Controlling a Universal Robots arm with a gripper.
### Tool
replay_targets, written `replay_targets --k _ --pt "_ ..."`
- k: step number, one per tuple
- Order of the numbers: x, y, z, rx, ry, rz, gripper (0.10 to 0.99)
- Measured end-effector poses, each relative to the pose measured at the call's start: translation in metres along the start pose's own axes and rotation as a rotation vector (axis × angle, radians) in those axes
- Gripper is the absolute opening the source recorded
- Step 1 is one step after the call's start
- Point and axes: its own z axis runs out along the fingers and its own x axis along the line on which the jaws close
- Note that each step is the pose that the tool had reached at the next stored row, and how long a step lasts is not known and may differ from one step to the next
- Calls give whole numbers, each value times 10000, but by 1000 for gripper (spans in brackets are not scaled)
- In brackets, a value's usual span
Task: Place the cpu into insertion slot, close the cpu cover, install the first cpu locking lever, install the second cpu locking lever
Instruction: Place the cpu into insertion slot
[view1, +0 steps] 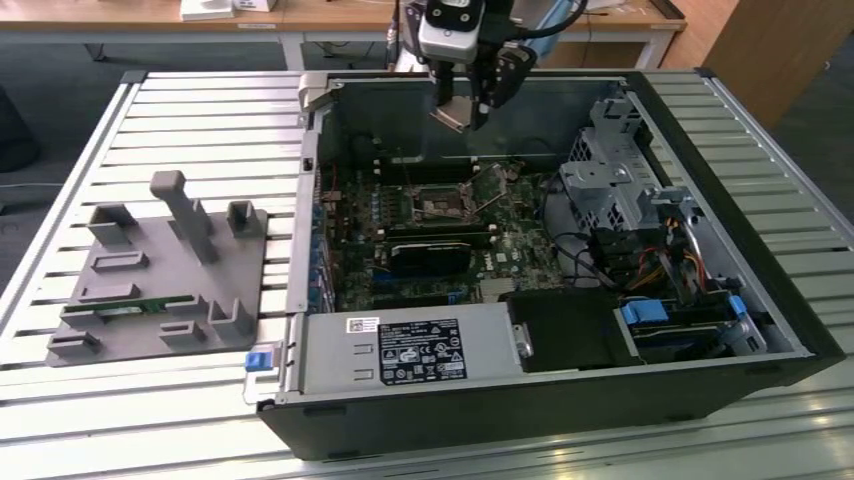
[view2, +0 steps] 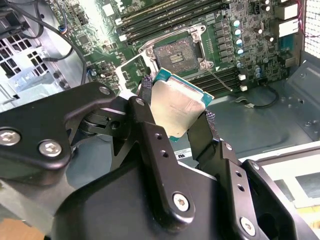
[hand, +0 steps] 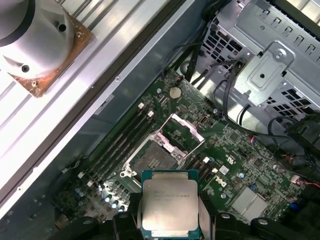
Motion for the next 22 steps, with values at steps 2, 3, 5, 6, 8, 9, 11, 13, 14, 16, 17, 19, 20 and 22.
replay_targets --k 2,3,5,6,8,9,11,13,14,16,17,19,20,22 --pt "0 0 2 -1 -10 103 537" --pt "0 0 3 -2 -15 155 537" --pt "0 0 5 -3 -24 259 537" --pt "0 0 6 -5 -28 308 537" --pt "0 -1 7 -7 -37 402 537" --pt "0 0 7 -7 -41 446 537" --pt "0 -1 8 -10 -49 538 537" --pt "0 -1 9 -11 -57 635 537" --pt "0 -1 9 -12 -62 688 537" --pt "0 -1 10 -14 -71 788 537" --pt "0 -1 10 -16 -77 854 537" --pt "0 -1 12 -20 -93 1040 537" --pt "0 -1 12 -22 -105 1164 537" --pt "0 -1 15 -23 -134 1431 537"
